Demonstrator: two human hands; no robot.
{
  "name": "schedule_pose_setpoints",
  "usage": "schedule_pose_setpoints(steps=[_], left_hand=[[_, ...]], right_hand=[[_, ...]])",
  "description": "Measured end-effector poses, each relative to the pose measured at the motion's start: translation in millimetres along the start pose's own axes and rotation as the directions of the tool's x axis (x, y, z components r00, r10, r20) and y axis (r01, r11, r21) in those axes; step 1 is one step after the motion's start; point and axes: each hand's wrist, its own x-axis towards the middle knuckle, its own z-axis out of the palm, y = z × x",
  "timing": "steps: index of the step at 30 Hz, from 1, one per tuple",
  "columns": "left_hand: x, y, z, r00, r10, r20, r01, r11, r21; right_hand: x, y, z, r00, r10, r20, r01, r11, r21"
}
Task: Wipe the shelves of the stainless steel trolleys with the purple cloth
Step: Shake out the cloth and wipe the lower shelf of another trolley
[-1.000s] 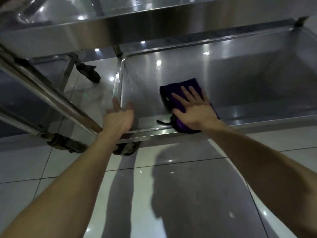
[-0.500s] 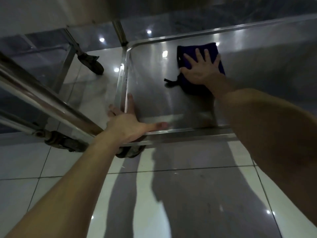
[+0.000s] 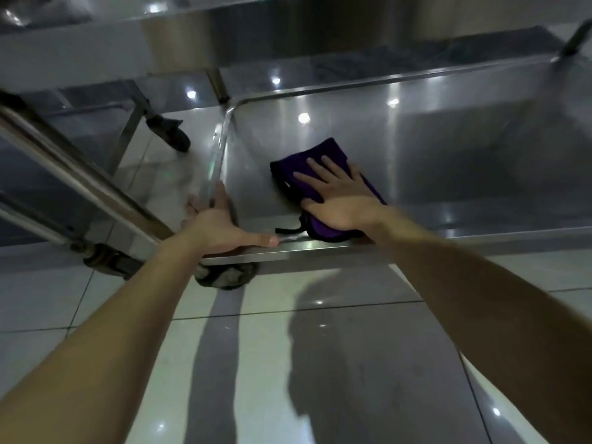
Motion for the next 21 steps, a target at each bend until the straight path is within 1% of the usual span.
schedule_pose_setpoints(steps=[2,4,6,8,10,12,14,18,21], left_hand=[[-2.7,0.9,0.0,0.999,0.025,-0.045,-0.024,1.0,0.011],[-8.1,6.7,0.2,0.995,0.072,-0.075,-0.068,0.996,0.061],[-15.0,27.1,-0.6,0.985,0.159,-0.07,-0.151,0.982,0.114],[-19.7,65.8,0.4,0.965,0.258,-0.038,-0.251,0.959,0.131],[-19.6,112.4,5.2,0.952,0.305,-0.01,-0.3,0.942,0.151],[-14.6,153.3,9.8,0.95,0.309,0.051,-0.312,0.928,0.205],[-7.4,177.6,13.2,0.943,0.309,0.126,-0.332,0.909,0.25],[2.0,189.3,10.8,0.933,0.31,0.186,-0.357,0.867,0.347],[2.4,190.6,11.3,0.931,0.307,0.196,-0.362,0.844,0.395]], right_hand=[[-30.4,37.5,-6.2,0.998,0.055,0.007,-0.055,0.997,0.056],[-63.8,80.8,-10.4,0.985,0.172,-0.026,-0.17,0.983,0.061],[-92.0,116.3,-11.8,0.945,0.314,-0.09,-0.312,0.949,0.036],[-107.2,127.5,-12.4,0.915,0.382,-0.126,-0.383,0.923,0.02],[-110.6,122.5,-12.8,0.914,0.382,-0.134,-0.385,0.923,0.006],[-111.8,116.9,-15.0,0.921,0.368,-0.127,-0.371,0.929,0.0],[-115.3,117.7,-16.7,0.929,0.354,-0.108,-0.356,0.935,0.004],[-102.4,143.2,-26.1,0.93,0.357,-0.083,-0.358,0.934,0.002],[-73.7,175.3,-45.2,0.896,0.433,-0.095,-0.431,0.901,0.041]])
